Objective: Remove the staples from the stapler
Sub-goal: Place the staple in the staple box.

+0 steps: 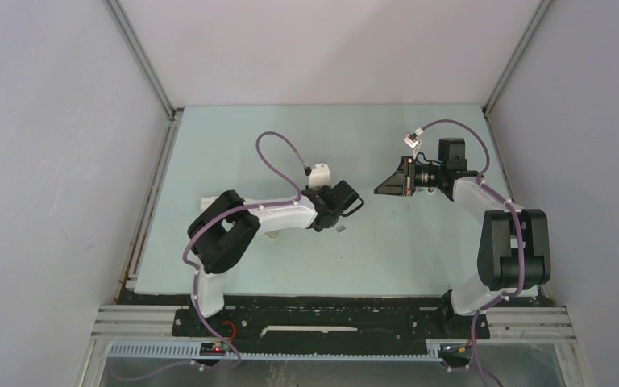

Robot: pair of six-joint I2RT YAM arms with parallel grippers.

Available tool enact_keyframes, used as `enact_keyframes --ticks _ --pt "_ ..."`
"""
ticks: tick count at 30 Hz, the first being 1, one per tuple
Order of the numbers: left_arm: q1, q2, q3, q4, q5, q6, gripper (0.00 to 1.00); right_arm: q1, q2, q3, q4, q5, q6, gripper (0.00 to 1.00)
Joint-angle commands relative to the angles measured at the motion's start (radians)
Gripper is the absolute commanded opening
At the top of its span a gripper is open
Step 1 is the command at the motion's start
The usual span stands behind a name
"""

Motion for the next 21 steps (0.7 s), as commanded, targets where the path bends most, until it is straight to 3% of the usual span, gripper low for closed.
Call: enact_keyframes --ticks 1,12,21 --pt "-0.003 0.006 -0.008 0.005 -0.025 -0.013 0.21 -0.007 0.006 0.031 0.018 -0.026 -0.005 0.22" --pt "-0.003 0.012 -0.003 0.003 -0.021 -0.009 0.22 -0.006 0.008 0.031 0.020 -0.029 -0.002 0.22" --pt "-0.003 0.011 -0.002 -0.001 -0.023 -0.013 0.33 -0.007 0.008 0.031 0.019 -0.030 -0.001 0.22"
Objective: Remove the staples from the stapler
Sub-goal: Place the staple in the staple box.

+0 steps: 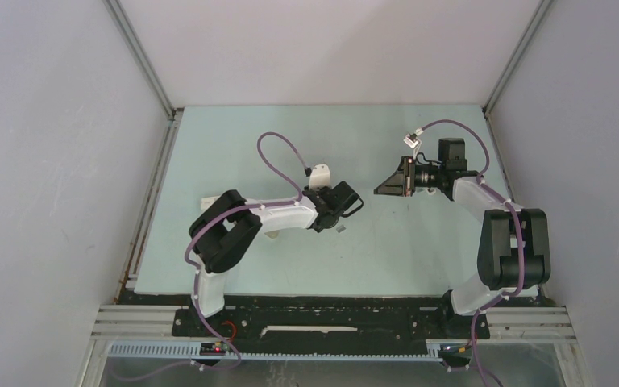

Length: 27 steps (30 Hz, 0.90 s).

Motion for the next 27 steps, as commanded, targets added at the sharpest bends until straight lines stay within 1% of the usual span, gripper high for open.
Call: enact_keyframes --ticks 1,14,21,27 --pt "-0.003 0.000 -0.002 -0.001 -0.024 -0.013 0.33 -0.006 0.006 0.030 0.020 -0.016 -0.001 0.22" --pt "-0.004 -0.068 0.003 -0.003 -0.046 0.018 0.33 -0.007 0.003 0.031 0.019 -0.018 -0.003 0.22" --pt "-0.003 -0.112 0.004 -0.014 -0.054 0.051 0.28 -0.006 0.002 0.031 0.023 -0.019 -0.004 0.22" --pt "0.003 -0.070 0.034 -0.055 -0.021 0.048 0.19 -0.006 0.003 0.031 0.024 -0.021 0.000 0.22"
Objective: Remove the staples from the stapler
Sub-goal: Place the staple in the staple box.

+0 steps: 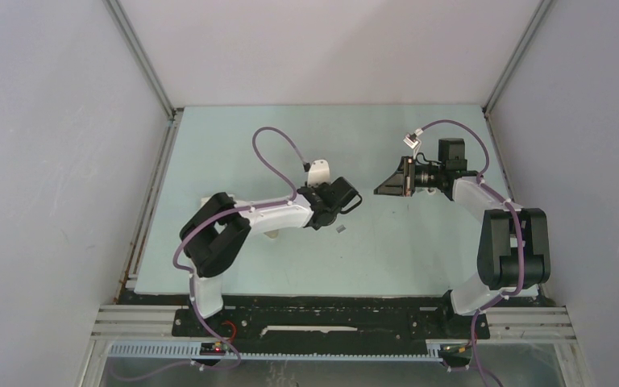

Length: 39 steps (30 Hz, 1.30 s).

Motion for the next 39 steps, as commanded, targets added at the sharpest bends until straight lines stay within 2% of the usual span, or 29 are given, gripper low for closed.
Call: enact_keyframes --ticks 1,3,8,11,39 --pt "0.007 0.011 0.042 -0.054 -0.010 0.008 0.18 -0.007 -0.001 0.031 0.023 -0.021 0.000 0.22" --pt "0.017 0.034 0.065 -0.081 0.004 0.007 0.19 -0.007 0.000 0.030 0.023 -0.021 0.000 0.22" --pt "0.031 0.053 0.070 -0.072 0.024 0.031 0.33 -0.005 0.001 0.031 0.023 -0.021 -0.001 0.22" --pt "0.034 0.062 0.077 -0.059 0.039 0.056 0.38 -0.007 0.002 0.031 0.025 -0.022 0.000 0.22" --pt "0.044 0.050 0.069 -0.013 0.089 0.070 0.39 -0.007 0.011 0.031 0.023 -0.022 -0.002 0.21"
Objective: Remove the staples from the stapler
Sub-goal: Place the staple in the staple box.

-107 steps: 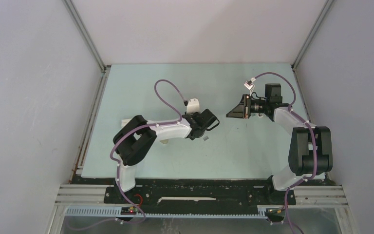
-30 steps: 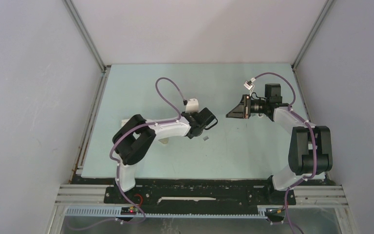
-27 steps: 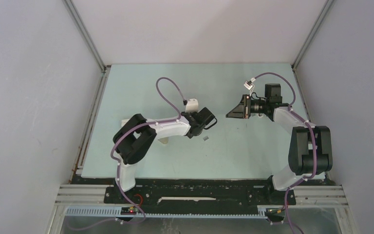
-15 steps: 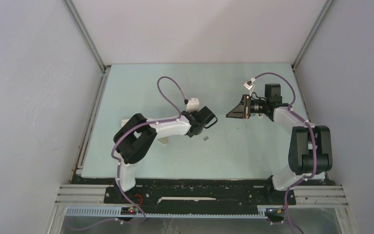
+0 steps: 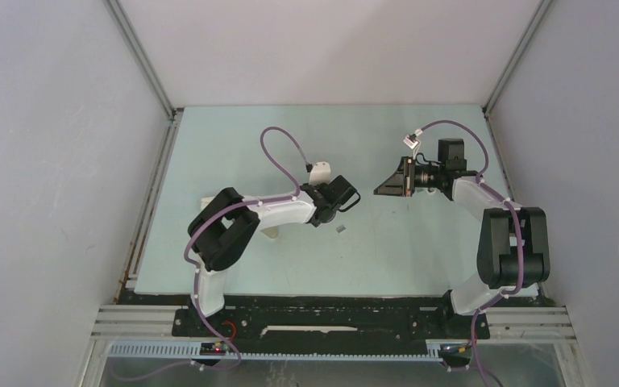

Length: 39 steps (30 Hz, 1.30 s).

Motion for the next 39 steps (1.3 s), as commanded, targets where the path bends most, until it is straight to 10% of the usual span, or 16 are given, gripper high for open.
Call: enact_keyframes --ticks 1,28,39 --pt "0.005 -0.019 0.038 0.018 0.000 0.009 0.39 -0.006 0.003 0.031 0.021 -0.017 -0.003 0.21" --pt "0.012 0.002 0.040 -0.034 0.014 -0.005 0.33 -0.007 -0.002 0.031 0.024 -0.022 0.002 0.21" --pt "0.010 -0.094 0.061 -0.011 -0.008 0.064 0.46 -0.007 -0.007 0.031 0.019 -0.022 -0.013 0.21"
